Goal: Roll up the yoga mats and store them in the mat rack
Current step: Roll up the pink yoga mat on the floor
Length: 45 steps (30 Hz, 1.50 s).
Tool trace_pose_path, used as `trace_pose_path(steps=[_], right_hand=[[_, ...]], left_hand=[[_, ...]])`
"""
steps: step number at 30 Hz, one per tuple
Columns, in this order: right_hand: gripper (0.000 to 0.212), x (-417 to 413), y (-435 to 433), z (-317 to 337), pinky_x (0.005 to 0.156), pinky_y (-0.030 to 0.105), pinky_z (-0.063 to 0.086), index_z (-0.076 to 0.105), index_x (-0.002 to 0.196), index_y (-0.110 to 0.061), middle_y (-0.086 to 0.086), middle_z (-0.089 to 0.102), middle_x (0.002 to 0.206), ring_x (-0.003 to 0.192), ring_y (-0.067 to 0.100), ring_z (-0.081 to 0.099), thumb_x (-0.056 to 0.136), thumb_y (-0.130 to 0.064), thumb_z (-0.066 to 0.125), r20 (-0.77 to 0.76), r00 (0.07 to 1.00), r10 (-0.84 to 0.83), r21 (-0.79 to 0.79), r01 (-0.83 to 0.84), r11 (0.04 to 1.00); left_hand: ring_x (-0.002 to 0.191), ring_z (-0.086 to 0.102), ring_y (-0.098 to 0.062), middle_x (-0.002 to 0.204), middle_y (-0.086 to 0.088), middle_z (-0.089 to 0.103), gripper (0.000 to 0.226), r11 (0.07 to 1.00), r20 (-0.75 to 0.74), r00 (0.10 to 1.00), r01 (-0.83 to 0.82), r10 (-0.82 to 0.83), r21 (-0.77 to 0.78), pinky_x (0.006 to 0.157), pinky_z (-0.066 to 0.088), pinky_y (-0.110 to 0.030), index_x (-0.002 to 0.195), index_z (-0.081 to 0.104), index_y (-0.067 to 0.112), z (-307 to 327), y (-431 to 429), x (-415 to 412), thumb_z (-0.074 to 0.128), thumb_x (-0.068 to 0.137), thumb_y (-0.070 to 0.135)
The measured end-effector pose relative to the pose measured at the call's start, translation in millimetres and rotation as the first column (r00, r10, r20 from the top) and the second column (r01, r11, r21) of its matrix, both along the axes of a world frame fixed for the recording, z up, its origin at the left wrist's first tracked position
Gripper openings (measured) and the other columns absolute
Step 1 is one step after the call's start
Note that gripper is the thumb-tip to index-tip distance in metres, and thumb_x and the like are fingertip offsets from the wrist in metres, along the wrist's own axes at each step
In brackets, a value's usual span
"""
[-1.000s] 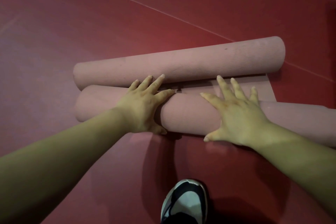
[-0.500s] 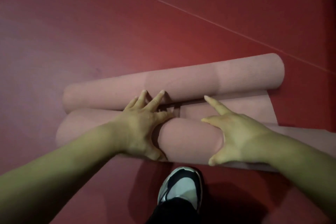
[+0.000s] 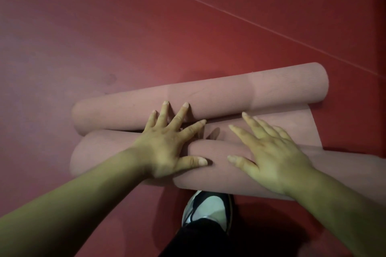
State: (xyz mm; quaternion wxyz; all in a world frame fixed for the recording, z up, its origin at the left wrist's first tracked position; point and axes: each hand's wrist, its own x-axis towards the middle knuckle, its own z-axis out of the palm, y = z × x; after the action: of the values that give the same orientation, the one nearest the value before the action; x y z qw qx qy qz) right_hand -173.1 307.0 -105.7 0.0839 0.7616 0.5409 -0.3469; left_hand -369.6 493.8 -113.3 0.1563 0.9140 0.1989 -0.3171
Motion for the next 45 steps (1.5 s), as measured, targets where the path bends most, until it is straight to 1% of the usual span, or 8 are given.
trace_pose_path(steps=[3, 6, 13, 17, 20, 25, 40, 45], right_hand=[[0.103, 3, 6, -6, 0.126, 0.045, -0.004, -0.016, 0.156, -0.046, -0.008, -0.031, 0.164, 0.153, 0.014, -0.023, 0.063, -0.090, -0.025, 0.061, 0.998, -0.008, 0.032, 0.007, 0.999], [0.095, 11, 12, -12, 0.126, 0.047, -0.005, -0.013, 0.156, -0.047, -0.007, -0.027, 0.166, 0.153, 0.017, -0.024, 0.072, -0.090, -0.010, 0.086, 0.994, -0.064, 0.107, 0.055, 0.993], [0.086, 32, 31, -27, 0.126, 0.047, -0.002, 0.009, 0.160, -0.042, -0.005, -0.011, 0.170, 0.156, 0.018, -0.012, 0.083, -0.082, 0.011, 0.085, 0.977, -0.195, 0.246, 0.169, 0.954], [0.077, 27, 37, -19, 0.126, 0.052, 0.007, 0.021, 0.158, -0.037, 0.002, 0.000, 0.171, 0.157, 0.025, 0.000, 0.090, -0.073, 0.021, 0.168, 0.946, -0.278, 0.289, 0.222, 0.931], [0.080, -2, 27, -13, 0.124, 0.049, 0.005, 0.008, 0.159, -0.040, 0.000, -0.009, 0.170, 0.157, 0.023, -0.002, 0.088, -0.076, 0.011, 0.149, 0.949, -0.279, 0.204, 0.246, 0.948], [0.088, -14, 25, -16, 0.124, 0.049, 0.006, -0.004, 0.160, -0.040, -0.002, -0.013, 0.170, 0.156, 0.020, -0.007, 0.080, -0.078, -0.005, 0.183, 0.951, -0.251, 0.180, 0.218, 0.959], [0.078, 30, 68, -23, 0.125, 0.055, 0.003, -0.006, 0.159, -0.041, -0.005, -0.014, 0.169, 0.156, 0.025, -0.012, 0.094, -0.075, 0.019, 0.104, 0.961, -0.255, 0.179, 0.234, 0.956], [0.079, 38, 75, -25, 0.125, 0.055, 0.005, -0.004, 0.160, -0.041, -0.008, -0.014, 0.169, 0.156, 0.024, -0.009, 0.094, -0.074, 0.023, 0.065, 0.959, -0.274, 0.178, 0.259, 0.949]], left_hand=[[0.148, -0.030, -0.044, 0.165, 0.000, -0.032, 0.103, 0.997, 0.048, 0.999, -0.006, 0.003, 0.071, 0.121, -0.007, -0.064, 0.150, -0.022, 0.056, -9, 6, 6, -0.008, 0.059, 0.102], [0.150, -0.025, -0.046, 0.167, 0.000, -0.027, 0.100, 0.993, 0.111, 0.993, -0.057, 0.045, 0.106, 0.121, -0.005, -0.065, 0.152, -0.022, 0.054, -15, 15, 13, -0.004, 0.065, 0.101], [0.153, -0.017, -0.043, 0.169, 0.002, -0.020, 0.102, 0.972, 0.165, 0.980, -0.140, 0.109, 0.189, 0.122, -0.002, -0.063, 0.155, -0.018, 0.048, -22, 36, 35, -0.008, 0.066, 0.097], [0.154, -0.016, -0.041, 0.169, 0.003, -0.019, 0.097, 0.967, 0.168, 0.977, -0.164, 0.132, 0.194, 0.123, -0.001, -0.062, 0.155, -0.017, 0.048, -26, 45, 43, -0.004, 0.070, 0.092], [0.154, -0.015, -0.040, 0.170, 0.004, -0.017, 0.096, 0.964, 0.179, 0.973, -0.178, 0.143, 0.198, 0.123, -0.001, -0.062, 0.156, -0.015, 0.049, -29, 50, 47, -0.003, 0.070, 0.091], [0.155, -0.011, -0.040, 0.171, 0.005, -0.011, 0.094, 0.954, 0.219, 0.963, -0.204, 0.155, 0.221, 0.123, 0.001, -0.062, 0.158, -0.007, 0.049, -27, 54, 51, 0.001, 0.072, 0.089], [0.156, -0.005, -0.034, 0.171, -0.001, -0.003, 0.093, 0.943, 0.231, 0.946, -0.274, 0.229, 0.188, 0.123, 0.005, -0.061, 0.160, 0.004, 0.043, -16, 54, 54, 0.009, 0.078, 0.087], [0.155, 0.006, -0.031, 0.170, -0.004, 0.010, 0.102, 0.926, 0.249, 0.937, -0.302, 0.245, 0.225, 0.122, 0.012, -0.057, 0.161, 0.012, 0.037, -11, 35, 43, -0.004, 0.074, 0.088]])
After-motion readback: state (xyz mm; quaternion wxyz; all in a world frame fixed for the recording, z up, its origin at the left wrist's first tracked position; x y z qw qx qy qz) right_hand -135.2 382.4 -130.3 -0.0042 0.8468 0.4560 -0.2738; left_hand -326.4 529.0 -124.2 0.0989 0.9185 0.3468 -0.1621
